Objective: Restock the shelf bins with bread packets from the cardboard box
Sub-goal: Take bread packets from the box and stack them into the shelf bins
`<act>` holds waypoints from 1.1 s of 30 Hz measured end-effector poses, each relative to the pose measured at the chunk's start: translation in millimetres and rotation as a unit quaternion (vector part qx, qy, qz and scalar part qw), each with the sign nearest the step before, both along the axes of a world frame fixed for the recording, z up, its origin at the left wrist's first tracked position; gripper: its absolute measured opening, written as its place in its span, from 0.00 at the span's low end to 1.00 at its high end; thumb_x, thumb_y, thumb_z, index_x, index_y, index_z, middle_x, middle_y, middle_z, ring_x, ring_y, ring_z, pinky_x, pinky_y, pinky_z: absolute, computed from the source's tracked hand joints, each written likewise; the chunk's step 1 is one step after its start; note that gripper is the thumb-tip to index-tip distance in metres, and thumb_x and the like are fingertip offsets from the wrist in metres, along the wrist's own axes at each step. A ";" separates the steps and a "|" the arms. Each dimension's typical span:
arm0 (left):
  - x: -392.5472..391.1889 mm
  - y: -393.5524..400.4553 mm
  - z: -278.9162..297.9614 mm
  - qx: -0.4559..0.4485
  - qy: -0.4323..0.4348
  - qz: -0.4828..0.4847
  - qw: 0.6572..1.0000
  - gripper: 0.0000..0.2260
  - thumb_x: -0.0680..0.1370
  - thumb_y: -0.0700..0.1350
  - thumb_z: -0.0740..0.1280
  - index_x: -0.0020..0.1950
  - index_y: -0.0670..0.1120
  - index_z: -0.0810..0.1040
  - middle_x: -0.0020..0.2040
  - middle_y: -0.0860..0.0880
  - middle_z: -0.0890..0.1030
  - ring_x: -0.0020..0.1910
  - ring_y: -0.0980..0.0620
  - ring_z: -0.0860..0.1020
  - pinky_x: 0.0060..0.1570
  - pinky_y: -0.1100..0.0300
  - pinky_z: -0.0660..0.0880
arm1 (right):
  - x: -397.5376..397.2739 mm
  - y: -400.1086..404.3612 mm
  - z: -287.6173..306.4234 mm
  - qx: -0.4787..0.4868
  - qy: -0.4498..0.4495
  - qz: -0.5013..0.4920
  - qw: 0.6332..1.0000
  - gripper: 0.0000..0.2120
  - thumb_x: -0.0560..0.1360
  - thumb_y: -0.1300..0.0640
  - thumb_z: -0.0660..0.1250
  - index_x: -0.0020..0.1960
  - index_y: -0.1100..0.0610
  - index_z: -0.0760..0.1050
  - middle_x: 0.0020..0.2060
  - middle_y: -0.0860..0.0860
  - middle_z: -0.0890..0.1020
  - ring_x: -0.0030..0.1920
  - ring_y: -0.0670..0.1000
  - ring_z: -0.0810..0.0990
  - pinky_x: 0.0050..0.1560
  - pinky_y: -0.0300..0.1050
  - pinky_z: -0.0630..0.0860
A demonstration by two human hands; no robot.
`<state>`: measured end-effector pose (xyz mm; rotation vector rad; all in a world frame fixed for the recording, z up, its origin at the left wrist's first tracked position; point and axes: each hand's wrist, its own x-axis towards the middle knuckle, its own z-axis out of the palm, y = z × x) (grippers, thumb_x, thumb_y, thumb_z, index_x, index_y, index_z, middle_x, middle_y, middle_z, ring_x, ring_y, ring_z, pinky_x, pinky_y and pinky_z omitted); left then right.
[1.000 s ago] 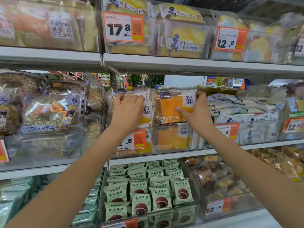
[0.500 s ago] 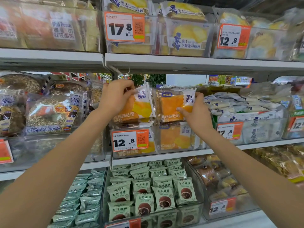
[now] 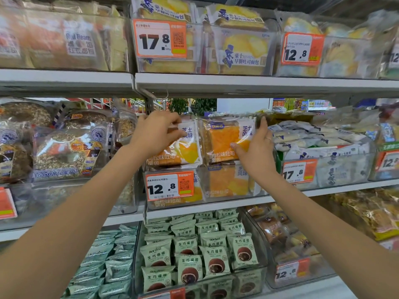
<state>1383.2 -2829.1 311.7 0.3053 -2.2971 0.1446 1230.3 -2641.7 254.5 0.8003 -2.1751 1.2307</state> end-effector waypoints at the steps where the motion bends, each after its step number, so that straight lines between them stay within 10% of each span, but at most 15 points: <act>1: -0.3 -0.6 -5.7 -0.028 0.014 0.015 0.999 0.18 0.77 0.58 0.63 0.61 0.49 0.74 0.59 0.50 0.77 0.62 0.48 0.71 0.64 0.45 0.63 | 4.0 1.8 -1.6 0.013 0.045 -0.029 0.998 0.44 0.75 0.45 0.66 0.78 0.56 0.42 0.76 0.59 0.53 0.74 0.62 0.54 0.69 0.58 0.61; 4: -5.8 3.5 -28.5 -0.120 0.038 0.016 0.992 0.29 0.79 0.62 0.50 0.75 0.47 0.62 0.73 0.48 0.66 0.73 0.49 0.62 0.71 0.45 0.53 | 13.8 -0.7 -4.6 0.069 0.211 -0.054 0.974 0.35 0.79 0.38 0.54 0.77 0.46 0.40 0.77 0.51 0.43 0.77 0.57 0.44 0.73 0.62 0.45; 8: -27.8 3.0 -55.4 -0.180 -0.019 0.069 0.981 0.32 0.80 0.63 0.43 0.78 0.46 0.46 0.78 0.48 0.49 0.77 0.50 0.46 0.73 0.41 0.42 | 6.5 -22.9 -8.0 0.197 0.205 -0.017 0.959 0.29 0.79 0.35 0.43 0.74 0.38 0.33 0.75 0.45 0.34 0.75 0.51 0.33 0.73 0.65 0.38; 33: -22.8 14.6 -72.9 -0.231 -0.078 0.036 0.969 0.28 0.80 0.60 0.34 0.78 0.53 0.50 0.78 0.49 0.53 0.77 0.48 0.49 0.72 0.39 0.41 | -1.6 -21.6 -33.6 0.100 0.081 -0.062 0.990 0.30 0.80 0.39 0.43 0.77 0.47 0.36 0.77 0.54 0.40 0.76 0.57 0.39 0.73 0.62 0.36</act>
